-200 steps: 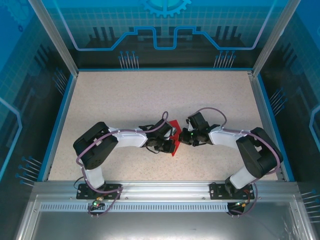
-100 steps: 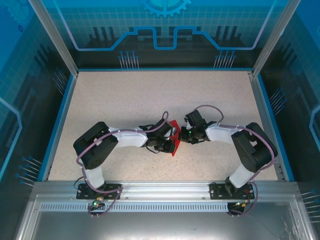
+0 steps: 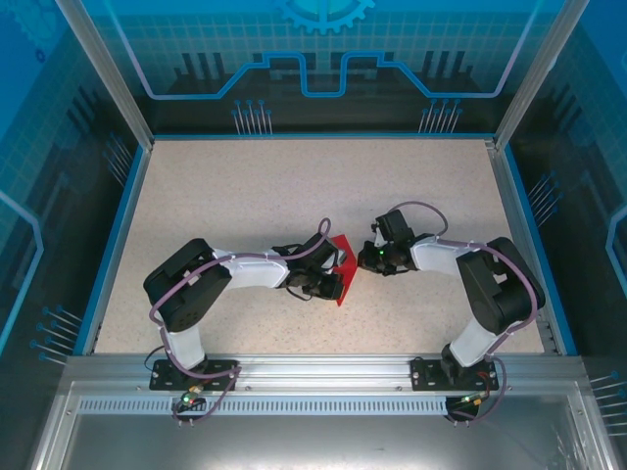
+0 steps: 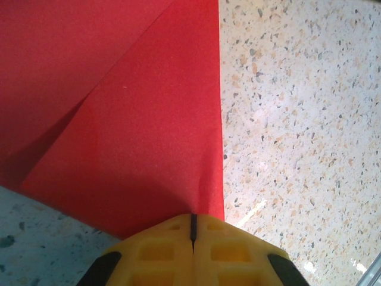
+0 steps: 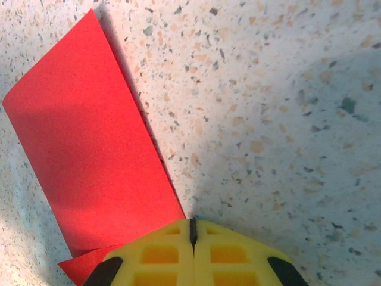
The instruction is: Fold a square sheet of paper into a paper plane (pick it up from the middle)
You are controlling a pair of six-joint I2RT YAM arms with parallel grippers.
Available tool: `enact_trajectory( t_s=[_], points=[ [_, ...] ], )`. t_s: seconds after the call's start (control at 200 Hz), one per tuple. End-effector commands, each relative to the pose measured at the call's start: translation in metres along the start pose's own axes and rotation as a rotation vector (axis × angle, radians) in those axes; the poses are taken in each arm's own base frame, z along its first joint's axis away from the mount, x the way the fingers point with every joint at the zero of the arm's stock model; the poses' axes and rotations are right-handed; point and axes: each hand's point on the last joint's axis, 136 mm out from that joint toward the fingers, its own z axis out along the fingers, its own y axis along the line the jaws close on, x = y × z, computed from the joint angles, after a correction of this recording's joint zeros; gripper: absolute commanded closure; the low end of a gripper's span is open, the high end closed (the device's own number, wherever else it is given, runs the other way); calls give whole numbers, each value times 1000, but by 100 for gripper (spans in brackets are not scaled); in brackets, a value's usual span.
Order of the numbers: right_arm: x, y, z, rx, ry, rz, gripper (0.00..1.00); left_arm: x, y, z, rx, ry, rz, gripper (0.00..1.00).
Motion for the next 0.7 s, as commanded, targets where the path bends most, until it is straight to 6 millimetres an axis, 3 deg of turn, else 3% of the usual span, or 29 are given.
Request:
enact_trajectory(
  t_s=[0.0,0.295,0.505,0.695],
  points=[
    [-14,-22,-3,75,-47,9,100,60,41,8,-137,203,-54,100],
    [-1,4,-32,-53,-20,-5,90,11,3,-8,-59,74,-11,100],
    [10,15,-35,-133,16,3,82,-13,-22,-28,-11,0,6,96],
    [15,18,-25,-176,53,25,79,-27,-12,-34,-53,-25,-9,95]
  ],
)
